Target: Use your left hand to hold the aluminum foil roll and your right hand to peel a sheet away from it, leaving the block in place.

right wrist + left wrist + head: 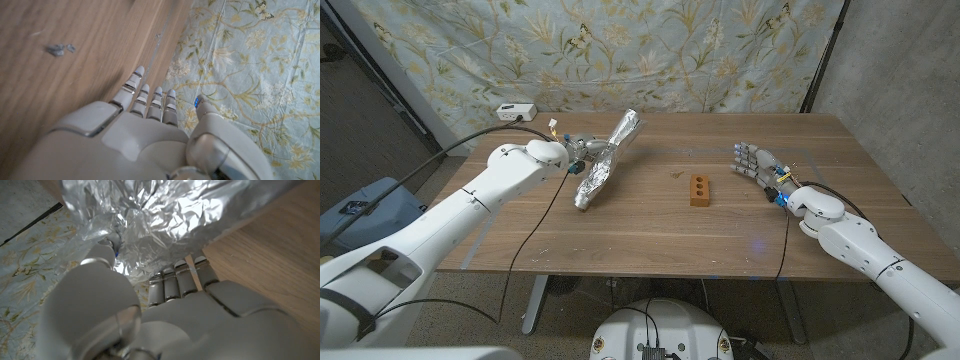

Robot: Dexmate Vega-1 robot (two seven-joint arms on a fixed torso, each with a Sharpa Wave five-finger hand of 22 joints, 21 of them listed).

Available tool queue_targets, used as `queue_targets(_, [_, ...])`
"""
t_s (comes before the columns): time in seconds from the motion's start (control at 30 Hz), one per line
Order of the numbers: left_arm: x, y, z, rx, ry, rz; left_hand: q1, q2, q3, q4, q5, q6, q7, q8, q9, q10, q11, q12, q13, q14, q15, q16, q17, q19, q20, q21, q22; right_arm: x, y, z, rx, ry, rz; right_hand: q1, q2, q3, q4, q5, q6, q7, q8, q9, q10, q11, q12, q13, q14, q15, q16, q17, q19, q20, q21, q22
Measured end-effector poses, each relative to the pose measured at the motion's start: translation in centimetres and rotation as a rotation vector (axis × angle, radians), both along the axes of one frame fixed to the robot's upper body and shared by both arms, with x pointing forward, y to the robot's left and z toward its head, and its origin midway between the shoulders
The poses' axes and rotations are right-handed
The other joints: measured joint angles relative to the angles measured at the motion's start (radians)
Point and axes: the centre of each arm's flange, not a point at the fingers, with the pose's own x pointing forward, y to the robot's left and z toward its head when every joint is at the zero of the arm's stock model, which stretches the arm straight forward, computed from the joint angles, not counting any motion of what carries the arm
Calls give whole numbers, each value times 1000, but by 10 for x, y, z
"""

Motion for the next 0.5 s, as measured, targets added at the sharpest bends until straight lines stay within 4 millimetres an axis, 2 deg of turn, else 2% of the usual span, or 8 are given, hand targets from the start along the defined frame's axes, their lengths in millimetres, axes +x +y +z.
queue_targets(0.33, [8, -3, -1, -114, 2, -68, 0, 0, 5, -5, 12, 0, 0, 17, 14, 0, 0, 15, 14, 16, -9, -4, 1, 4, 4, 6, -4, -2, 1, 3, -13, 6, 2, 0, 0, 0, 0, 0, -5, 5, 0, 0, 0, 0, 0, 0, 0, 7, 0, 0, 5, 5, 0, 0])
queue_targets(0.5, [14, -4, -5, -192, 22, -117, 0, 0, 10, -10, 14, 0, 0, 29, 20, 0, 0, 17, 50, 20, -12, -4, 3, 9, 2, 6, -4, -3, 2, 4, -19, 9, 3, -4, -4, 0, 0, 0, -5, 5, 0, 0, 0, 0, 0, 0, 0, 7, 0, 0, 5, 5, 0, 0])
